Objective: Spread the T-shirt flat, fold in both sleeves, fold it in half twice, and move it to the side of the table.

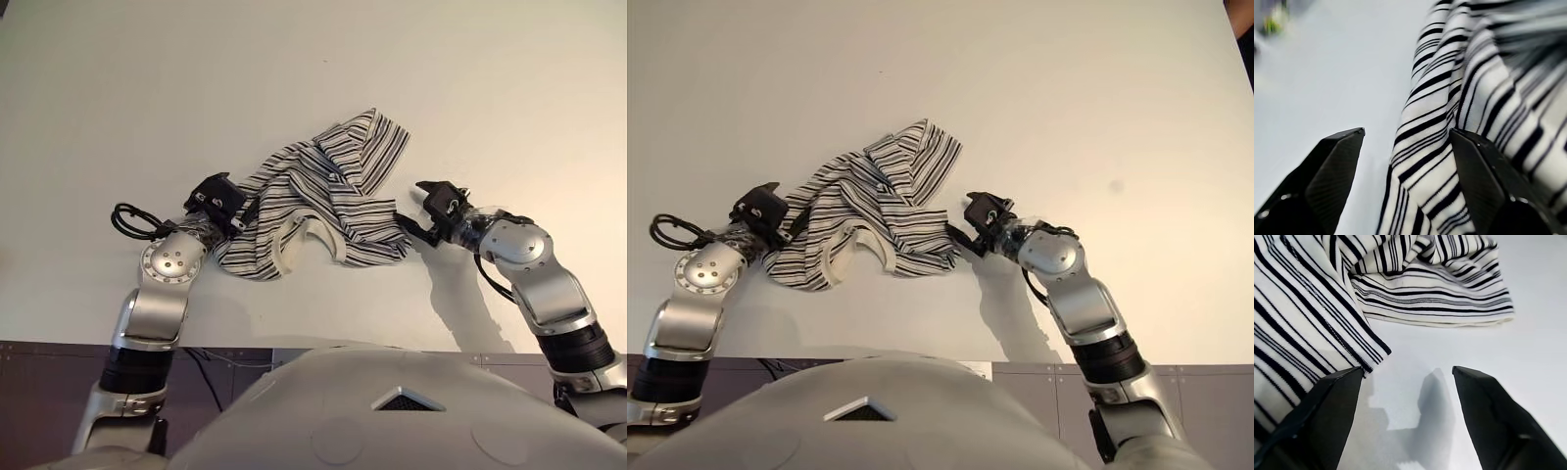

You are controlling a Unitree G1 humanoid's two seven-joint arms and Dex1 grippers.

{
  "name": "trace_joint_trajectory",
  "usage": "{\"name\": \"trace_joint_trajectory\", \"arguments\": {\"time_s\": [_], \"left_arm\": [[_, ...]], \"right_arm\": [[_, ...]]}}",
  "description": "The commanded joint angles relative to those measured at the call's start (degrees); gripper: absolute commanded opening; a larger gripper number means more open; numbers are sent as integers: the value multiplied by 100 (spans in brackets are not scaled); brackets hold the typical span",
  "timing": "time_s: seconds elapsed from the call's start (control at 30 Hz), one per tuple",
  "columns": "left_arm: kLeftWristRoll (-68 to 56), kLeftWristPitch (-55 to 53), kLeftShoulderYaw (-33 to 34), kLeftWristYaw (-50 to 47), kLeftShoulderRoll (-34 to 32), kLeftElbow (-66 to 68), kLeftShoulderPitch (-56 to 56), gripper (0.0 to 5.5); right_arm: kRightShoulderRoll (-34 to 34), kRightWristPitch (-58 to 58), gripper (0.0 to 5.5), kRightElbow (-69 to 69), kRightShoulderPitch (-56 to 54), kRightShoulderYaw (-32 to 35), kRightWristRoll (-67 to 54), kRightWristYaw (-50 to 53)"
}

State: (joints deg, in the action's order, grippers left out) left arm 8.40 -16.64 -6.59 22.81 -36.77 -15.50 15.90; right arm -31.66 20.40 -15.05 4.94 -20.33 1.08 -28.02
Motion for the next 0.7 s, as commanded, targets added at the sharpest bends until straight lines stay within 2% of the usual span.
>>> {"name": "trace_joint_trajectory", "arguments": {"time_s": [0.03,0.1,0.17,0.3,0.4,0.47,0.6,0.7], "left_arm": [[117,146,56,243,-262,542,197,322],[-4,216,209,262,-217,535,39,322],[-67,223,224,337,-161,481,-101,322],[36,317,9,421,-83,648,-274,322],[78,390,-58,443,-81,836,-389,322],[125,457,-83,403,-71,1048,-501,322],[350,623,-192,244,-56,1791,-889,322],[570,630,-155,-60,-54,2151,-948,322]], "right_arm": [[-59,232,335,160,252,616,110,367],[104,416,335,-697,169,1143,-731,82],[175,593,335,-1163,-48,1056,-1065,-218],[478,389,335,182,-457,97,-76,127],[362,279,335,1104,-304,-37,423,379],[225,226,335,1359,-189,174,496,496],[-30,444,335,1206,-123,1134,346,752],[-279,636,335,846,-64,1298,261,455]]}}
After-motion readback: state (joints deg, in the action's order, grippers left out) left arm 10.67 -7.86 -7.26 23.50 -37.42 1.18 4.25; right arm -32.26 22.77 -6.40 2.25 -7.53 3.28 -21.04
